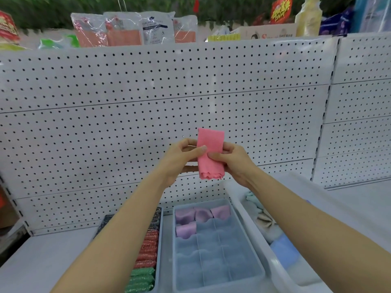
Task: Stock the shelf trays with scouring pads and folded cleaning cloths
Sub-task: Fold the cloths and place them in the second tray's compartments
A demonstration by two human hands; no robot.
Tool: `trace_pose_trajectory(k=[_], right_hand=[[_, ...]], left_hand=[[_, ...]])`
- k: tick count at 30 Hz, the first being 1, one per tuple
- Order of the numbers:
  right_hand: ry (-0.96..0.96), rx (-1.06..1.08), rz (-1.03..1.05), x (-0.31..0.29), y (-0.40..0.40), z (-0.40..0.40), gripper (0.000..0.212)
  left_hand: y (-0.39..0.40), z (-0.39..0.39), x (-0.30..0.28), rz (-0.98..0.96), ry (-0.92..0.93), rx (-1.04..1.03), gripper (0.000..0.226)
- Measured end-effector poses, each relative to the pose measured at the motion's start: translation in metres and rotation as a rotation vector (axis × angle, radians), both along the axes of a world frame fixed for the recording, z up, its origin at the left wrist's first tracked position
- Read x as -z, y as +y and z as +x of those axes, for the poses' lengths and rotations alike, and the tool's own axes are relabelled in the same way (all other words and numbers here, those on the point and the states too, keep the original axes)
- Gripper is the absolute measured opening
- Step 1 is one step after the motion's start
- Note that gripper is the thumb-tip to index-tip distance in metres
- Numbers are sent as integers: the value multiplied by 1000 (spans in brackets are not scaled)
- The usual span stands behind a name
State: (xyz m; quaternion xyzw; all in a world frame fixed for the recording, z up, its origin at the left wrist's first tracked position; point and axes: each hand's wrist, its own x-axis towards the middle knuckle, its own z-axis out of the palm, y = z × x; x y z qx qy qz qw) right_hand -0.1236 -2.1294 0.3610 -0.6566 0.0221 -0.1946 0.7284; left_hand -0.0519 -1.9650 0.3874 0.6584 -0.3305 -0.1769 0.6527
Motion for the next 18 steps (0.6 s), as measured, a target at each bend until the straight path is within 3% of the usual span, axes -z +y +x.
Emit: trace_pose_trajectory(k=[3, 9, 14, 18], right_hand=[[-9, -6, -13, -2, -3, -1, 36], [-37, -51, -70, 6, 4, 4, 31], [123, -87, 174, 14, -3, 7, 33], [140, -151, -158, 19, -9, 10, 31]], left_hand=[[9, 2, 0, 8, -9, 70, 28], [7, 4, 19, -52, -138, -40, 17], [7, 8, 33, -63, -297, -192, 31], [9, 13, 37, -47, -381, -231, 37]])
